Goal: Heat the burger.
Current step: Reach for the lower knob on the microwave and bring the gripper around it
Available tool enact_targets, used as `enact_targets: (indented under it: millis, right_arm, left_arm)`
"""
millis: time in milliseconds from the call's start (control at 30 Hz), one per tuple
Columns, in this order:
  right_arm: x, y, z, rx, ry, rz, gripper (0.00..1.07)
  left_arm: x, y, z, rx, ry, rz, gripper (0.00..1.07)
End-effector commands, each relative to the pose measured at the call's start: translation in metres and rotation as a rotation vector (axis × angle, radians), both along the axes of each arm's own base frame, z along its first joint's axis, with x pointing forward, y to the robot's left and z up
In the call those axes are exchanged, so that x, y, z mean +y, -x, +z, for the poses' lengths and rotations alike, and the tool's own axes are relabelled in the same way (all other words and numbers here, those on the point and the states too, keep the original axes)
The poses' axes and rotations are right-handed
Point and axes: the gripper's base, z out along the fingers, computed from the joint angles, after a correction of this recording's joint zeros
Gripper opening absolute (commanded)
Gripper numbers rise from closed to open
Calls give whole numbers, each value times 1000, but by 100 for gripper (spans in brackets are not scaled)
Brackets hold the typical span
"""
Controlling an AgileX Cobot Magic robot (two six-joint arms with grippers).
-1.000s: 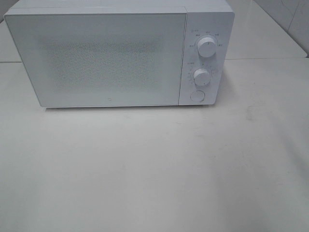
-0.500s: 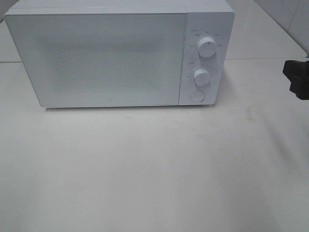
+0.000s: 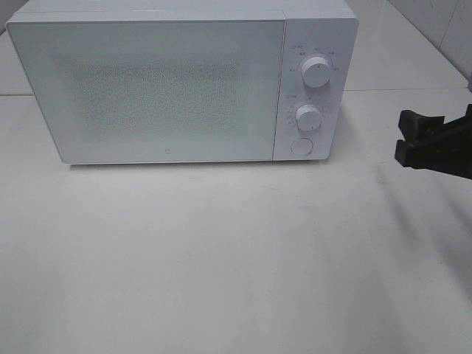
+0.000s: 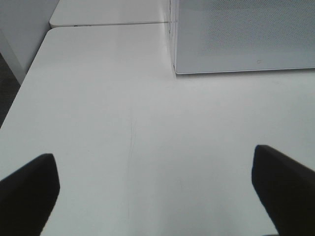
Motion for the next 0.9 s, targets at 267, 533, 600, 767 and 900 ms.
enact_targets:
  millis: [267,533,600,767,900]
  right_arm:
    - [40,3,-13,-60,6,-39,76]
    - [72,-5,-22,-38,2,-47,76]
    - [75,-7,-22,-43,5,-50,76]
    - [90,-18,-27,-49,10,-40,76]
    - [99,-28,-32,-60,22,-46,76]
  left_arm:
    - [0,2,-1,-18,4,2,100]
    - [0,2,-1,-18,4,2,100]
    - [0,2,-1,-18,4,2,100]
    - [0,2,-1,-18,4,2,100]
    - [0,2,-1,-18,4,2,100]
